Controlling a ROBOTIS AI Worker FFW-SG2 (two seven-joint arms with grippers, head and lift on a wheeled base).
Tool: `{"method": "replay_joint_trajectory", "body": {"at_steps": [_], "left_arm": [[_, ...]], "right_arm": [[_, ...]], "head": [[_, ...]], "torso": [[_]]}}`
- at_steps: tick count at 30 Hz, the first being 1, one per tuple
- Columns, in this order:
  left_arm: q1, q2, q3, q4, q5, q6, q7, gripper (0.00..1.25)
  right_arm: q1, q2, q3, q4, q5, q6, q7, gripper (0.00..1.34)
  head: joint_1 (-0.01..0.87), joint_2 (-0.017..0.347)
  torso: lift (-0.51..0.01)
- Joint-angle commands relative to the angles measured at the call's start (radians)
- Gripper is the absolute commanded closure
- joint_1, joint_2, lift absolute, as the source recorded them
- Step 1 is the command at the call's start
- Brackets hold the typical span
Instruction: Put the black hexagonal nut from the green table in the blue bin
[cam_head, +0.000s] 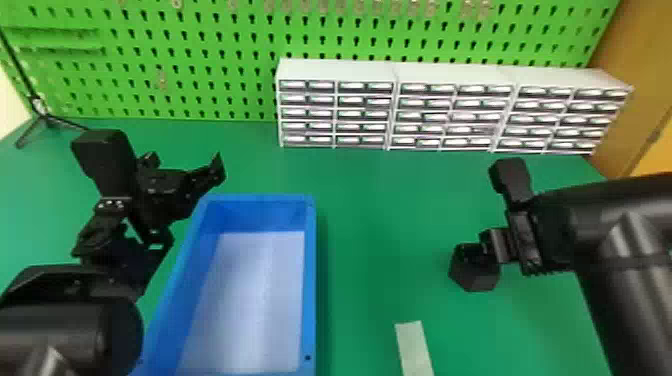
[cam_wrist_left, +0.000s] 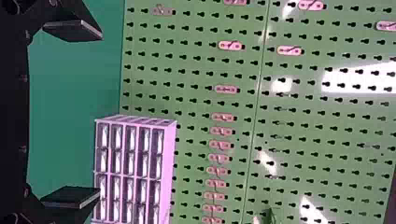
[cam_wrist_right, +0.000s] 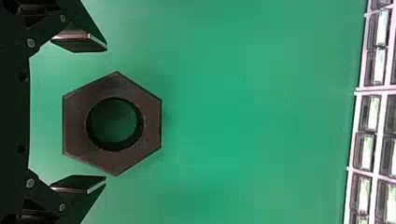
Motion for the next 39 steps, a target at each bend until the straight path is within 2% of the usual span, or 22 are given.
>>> {"method": "replay_joint_trajectory", "body": {"at_steps": [1,19,39], "left_arm": [[-0.002,0.001,0.0,0.0,-0.002,0.001,-0.002,0.11],[-0.002,0.001,-0.002,0.002,-0.002,0.003,-0.004,0.11],[-0.004,0.001,-0.005,0.002,-0.002,0.003,-0.007,0.11]], "right_arm": [[-0.012,0.004,0.017,0.02,-0.006,0.004,0.0,0.28],[-0.032,0.026,0.037,0.079,-0.021,0.004,0.0,0.28],[-0.057,0.016,0.033,0.145,-0.025,-0.041,0.0,0.28]], "head": [[0.692,0.008],[0.692,0.008],[0.692,0.008]], "torso": [[-0.097],[-0.097],[-0.097]]}}
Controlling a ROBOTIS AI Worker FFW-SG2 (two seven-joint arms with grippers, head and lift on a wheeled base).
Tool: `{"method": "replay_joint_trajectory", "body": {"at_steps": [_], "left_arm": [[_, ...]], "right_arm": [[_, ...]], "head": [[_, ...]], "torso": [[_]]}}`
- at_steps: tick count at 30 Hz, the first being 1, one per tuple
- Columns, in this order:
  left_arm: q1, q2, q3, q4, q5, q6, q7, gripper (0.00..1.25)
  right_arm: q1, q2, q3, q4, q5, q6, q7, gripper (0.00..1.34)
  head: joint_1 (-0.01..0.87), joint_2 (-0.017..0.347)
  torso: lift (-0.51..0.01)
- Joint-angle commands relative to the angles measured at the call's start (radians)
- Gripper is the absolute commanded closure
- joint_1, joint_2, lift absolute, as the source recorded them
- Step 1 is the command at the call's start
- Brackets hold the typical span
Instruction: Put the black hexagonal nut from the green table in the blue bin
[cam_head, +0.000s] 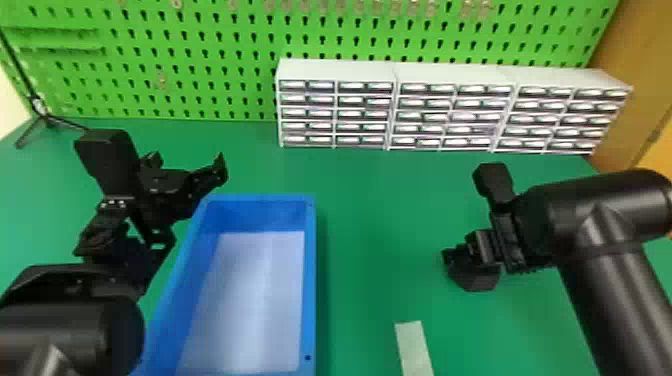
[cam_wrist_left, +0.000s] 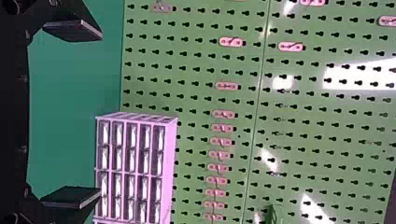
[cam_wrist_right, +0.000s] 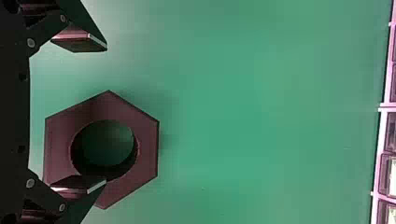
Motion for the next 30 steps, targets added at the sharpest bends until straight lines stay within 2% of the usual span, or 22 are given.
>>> {"method": "replay_joint_trajectory", "body": {"at_steps": [1,30], "left_arm": [[-0.001,0.0,0.0,0.0,0.0,0.0,-0.001,0.11],[-0.003,0.0,-0.002,0.001,0.0,0.0,-0.005,0.12]], "right_arm": [[-0.006,0.0,0.004,0.025,-0.004,-0.015,0.0,0.28],[-0.026,-0.005,0.038,0.12,-0.03,-0.105,0.0,0.28]], "head": [[0.692,0.008],[0.692,0.008]], "torso": [[-0.097],[-0.097]]}}
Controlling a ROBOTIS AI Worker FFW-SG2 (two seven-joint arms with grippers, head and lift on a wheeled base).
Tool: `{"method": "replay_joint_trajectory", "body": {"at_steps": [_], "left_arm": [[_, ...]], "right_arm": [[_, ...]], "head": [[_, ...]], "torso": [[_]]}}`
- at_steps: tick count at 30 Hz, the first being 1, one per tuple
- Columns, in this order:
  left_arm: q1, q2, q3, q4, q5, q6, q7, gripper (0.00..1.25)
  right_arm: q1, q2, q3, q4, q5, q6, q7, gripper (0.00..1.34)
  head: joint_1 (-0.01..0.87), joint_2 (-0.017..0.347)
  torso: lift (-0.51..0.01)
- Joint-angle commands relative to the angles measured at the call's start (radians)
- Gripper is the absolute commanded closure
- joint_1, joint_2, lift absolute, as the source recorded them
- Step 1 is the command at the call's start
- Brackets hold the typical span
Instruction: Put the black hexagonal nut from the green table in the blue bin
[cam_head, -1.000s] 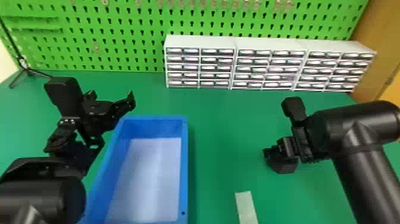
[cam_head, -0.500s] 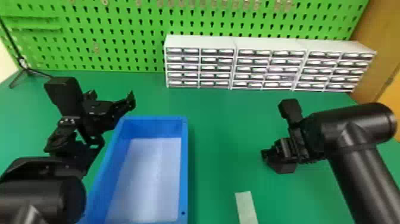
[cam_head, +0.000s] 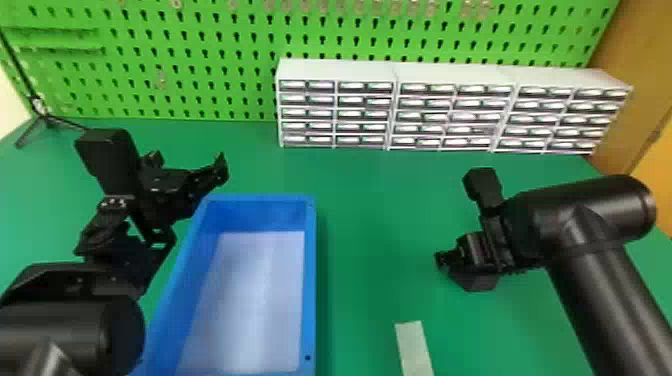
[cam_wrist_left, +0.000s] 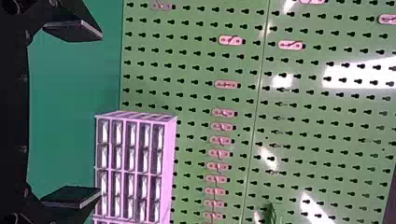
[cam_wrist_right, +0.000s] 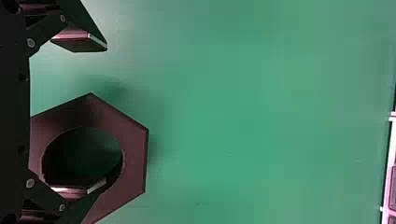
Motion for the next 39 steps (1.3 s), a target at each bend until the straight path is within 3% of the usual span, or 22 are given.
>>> {"method": "replay_joint_trajectory", "body": {"at_steps": [1,31,36,39], "left_arm": [[0.0,0.0,-0.001,0.0,0.0,0.0,0.0,0.12],[0.0,0.0,0.001,0.002,-0.002,0.001,-0.004,0.12],[0.0,0.0,0.001,0.002,-0.002,0.001,-0.005,0.12],[0.0,0.0,0.001,0.002,-0.002,0.003,-0.005,0.12]], "right_arm": [[0.002,-0.001,0.003,0.008,-0.009,-0.02,0.0,0.28],[0.031,0.0,-0.005,0.023,-0.017,-0.07,0.0,0.29],[0.031,-0.001,-0.005,0.025,-0.015,-0.07,0.0,0.37],[0.033,0.0,-0.003,0.025,-0.014,-0.07,0.0,0.57]], "head": [[0.692,0.008],[0.692,0.008],[0.692,0.008],[0.692,0.008]], "torso": [[-0.097],[-0.097],[-0.097],[-0.097]]}}
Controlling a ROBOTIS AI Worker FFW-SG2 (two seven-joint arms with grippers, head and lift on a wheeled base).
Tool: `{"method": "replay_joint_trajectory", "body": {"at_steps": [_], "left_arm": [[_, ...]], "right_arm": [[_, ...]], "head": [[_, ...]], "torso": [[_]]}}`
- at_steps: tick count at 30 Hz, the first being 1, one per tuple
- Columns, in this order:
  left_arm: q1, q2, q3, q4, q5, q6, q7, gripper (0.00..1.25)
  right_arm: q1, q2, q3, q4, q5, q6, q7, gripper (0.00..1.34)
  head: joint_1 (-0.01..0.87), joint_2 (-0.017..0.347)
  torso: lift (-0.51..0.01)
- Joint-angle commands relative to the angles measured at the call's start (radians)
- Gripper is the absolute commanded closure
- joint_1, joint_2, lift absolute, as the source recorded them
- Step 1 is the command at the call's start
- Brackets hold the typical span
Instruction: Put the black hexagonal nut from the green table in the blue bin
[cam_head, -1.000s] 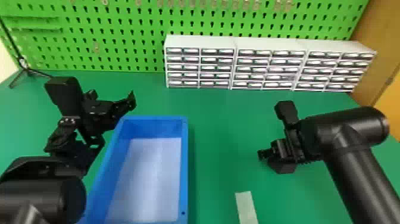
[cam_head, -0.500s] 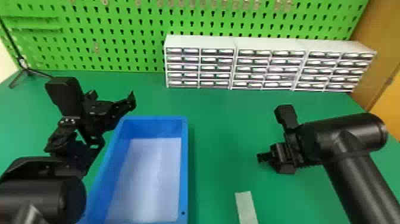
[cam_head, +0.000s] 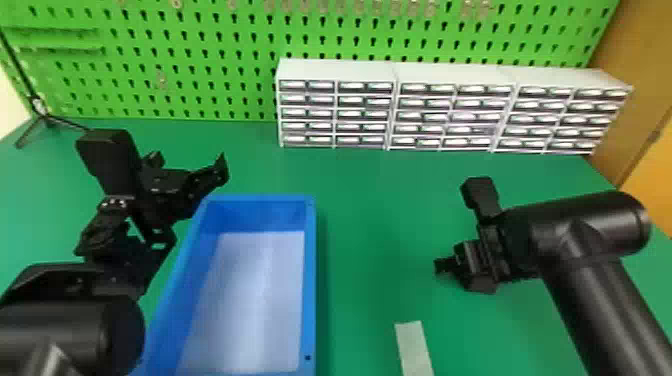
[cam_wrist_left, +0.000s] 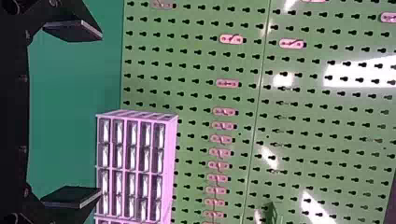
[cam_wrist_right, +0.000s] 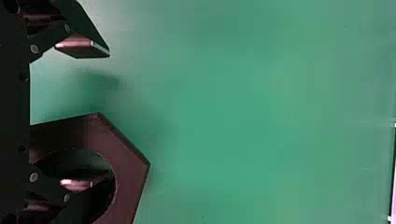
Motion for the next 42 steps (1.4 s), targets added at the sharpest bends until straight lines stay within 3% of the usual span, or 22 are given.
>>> {"method": "replay_joint_trajectory", "body": {"at_steps": [1,12,32,42], "left_arm": [[0.0,0.0,0.0,0.002,0.0,0.001,0.0,0.12],[0.0,0.002,0.0,0.002,0.0,0.001,-0.002,0.12],[0.0,0.002,0.002,0.002,0.0,0.005,-0.005,0.12],[0.003,0.002,0.003,0.002,-0.003,0.006,-0.005,0.12]], "right_arm": [[0.002,-0.001,0.002,0.001,0.002,-0.001,0.0,0.64],[0.003,0.0,0.015,-0.001,0.016,-0.012,0.0,1.01],[0.008,0.002,0.008,-0.013,0.03,-0.02,0.0,1.02],[0.04,0.011,-0.077,-0.102,0.125,-0.043,0.0,1.02]], "head": [[0.692,0.008],[0.692,0.008],[0.692,0.008],[0.692,0.008]], "torso": [[-0.097],[-0.097],[-0.097],[-0.097]]}}
